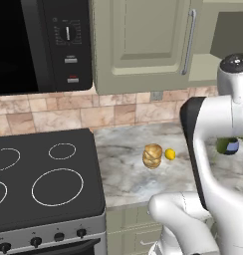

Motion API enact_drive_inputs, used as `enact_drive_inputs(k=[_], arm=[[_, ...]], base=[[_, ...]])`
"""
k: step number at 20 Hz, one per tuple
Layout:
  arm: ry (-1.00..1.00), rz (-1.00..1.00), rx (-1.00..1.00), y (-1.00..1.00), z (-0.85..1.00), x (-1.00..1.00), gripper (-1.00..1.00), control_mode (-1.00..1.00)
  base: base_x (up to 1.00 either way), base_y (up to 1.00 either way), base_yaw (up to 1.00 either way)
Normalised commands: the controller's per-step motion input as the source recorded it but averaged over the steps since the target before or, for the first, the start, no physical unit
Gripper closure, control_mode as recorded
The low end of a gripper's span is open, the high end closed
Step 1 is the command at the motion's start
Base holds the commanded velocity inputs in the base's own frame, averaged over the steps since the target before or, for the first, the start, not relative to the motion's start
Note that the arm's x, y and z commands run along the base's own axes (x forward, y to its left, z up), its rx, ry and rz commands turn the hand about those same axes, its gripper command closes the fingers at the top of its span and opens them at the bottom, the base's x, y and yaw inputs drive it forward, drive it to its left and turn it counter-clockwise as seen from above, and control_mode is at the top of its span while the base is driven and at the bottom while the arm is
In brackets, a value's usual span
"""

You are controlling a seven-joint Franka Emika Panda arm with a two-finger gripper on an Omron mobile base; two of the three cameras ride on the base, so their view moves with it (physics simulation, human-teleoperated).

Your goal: Pick the pan from the cabinet and place it on the stove. Then turn on the stove burner for the pan.

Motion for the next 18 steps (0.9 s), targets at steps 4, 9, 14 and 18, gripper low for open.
enact_drive_inputs(k=[4,9,14,18], arm=[[-0.31,0.16,0.06,0.6,0.35,-0.04,-1.0,-1.0],[-0.33,0.16,0.07,0.33,0.4,0.05,-1.0,-1.0],[-0.38,0.18,0.04,0.05,0.41,0.11,-1.0,-1.0],[-0.33,0.16,0.06,0.03,0.29,0.29,-1.0,-1.0]], base=[[0.0,0.0,0.0],[0.0,0.0,0.0],[0.0,0.0,0.0],[0.0,0.0,0.0]])
